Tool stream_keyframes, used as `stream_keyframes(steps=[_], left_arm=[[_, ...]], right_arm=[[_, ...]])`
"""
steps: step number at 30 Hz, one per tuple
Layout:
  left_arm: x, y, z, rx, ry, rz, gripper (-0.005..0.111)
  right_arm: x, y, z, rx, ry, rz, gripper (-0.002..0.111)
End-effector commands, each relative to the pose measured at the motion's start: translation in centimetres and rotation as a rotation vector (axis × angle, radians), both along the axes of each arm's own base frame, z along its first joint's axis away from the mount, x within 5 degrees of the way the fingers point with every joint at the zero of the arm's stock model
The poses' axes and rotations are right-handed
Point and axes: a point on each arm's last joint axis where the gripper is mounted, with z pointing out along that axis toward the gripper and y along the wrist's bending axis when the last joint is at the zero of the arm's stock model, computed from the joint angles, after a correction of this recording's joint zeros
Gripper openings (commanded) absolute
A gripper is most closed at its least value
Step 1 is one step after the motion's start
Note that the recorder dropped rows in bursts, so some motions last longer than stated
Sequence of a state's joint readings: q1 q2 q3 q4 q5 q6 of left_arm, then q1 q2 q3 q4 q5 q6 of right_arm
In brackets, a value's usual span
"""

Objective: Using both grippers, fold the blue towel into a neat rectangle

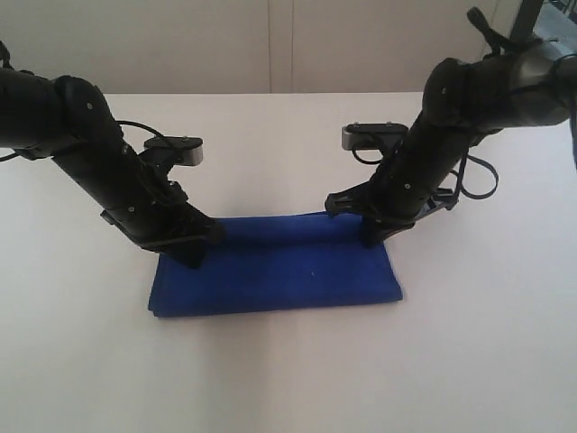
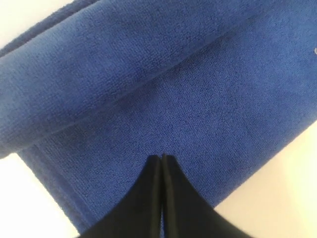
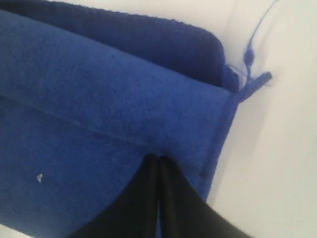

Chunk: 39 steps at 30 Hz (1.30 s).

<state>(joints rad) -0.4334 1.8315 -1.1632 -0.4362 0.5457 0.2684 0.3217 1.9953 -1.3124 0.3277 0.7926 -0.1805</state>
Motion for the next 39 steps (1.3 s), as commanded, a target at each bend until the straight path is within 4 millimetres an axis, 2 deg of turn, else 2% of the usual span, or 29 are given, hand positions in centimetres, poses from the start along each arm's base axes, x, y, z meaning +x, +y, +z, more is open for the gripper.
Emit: stream_keyframes(steps=[1, 10, 19, 26, 28, 33, 35, 39], left_arm=[[0.1, -0.1, 0.1, -0.011, 0.000, 0.010, 0.000], [0.2, -0.2, -1.8, 0.012, 0.052, 0.007, 0.000], [0.3, -0.2, -1.8, 0.015, 0.040, -0.015, 0.000], [0.3, -0.2, -1.8, 0.015, 0.040, -0.015, 0.000], [0.2, -0.2, -1.8, 0.015, 0.043, -0.016, 0.000], [0.2, -0.2, -1.8, 0.015, 0.044, -0.016, 0.000], [0.2, -0.2, -1.8, 0.015, 0.044, -0.016, 0.000], [0.3, -0.2, -1.6, 0.013, 0.034, -0.014, 0.000]], right_arm=[[0.3, 0.2, -0.3, 0.037, -0.001, -0.021, 0.000], [0.6, 0.3, -0.7, 0.046, -0.019, -0.037, 0.000], [1.8, 0.5, -0.3, 0.097, -0.129, -0.130, 0.000], [3.2, 0.5, 0.3, 0.136, -0.282, -0.207, 0.000], [3.5, 0.5, 0.6, 0.141, -0.324, -0.220, 0.000], [3.6, 0.4, 2.9, 0.168, -0.409, -0.237, 0.000], [3.3, 0.3, 3.9, 0.173, -0.412, -0.223, 0.000], [2.4, 0.2, 4.3, 0.134, -0.358, -0.152, 0.000]])
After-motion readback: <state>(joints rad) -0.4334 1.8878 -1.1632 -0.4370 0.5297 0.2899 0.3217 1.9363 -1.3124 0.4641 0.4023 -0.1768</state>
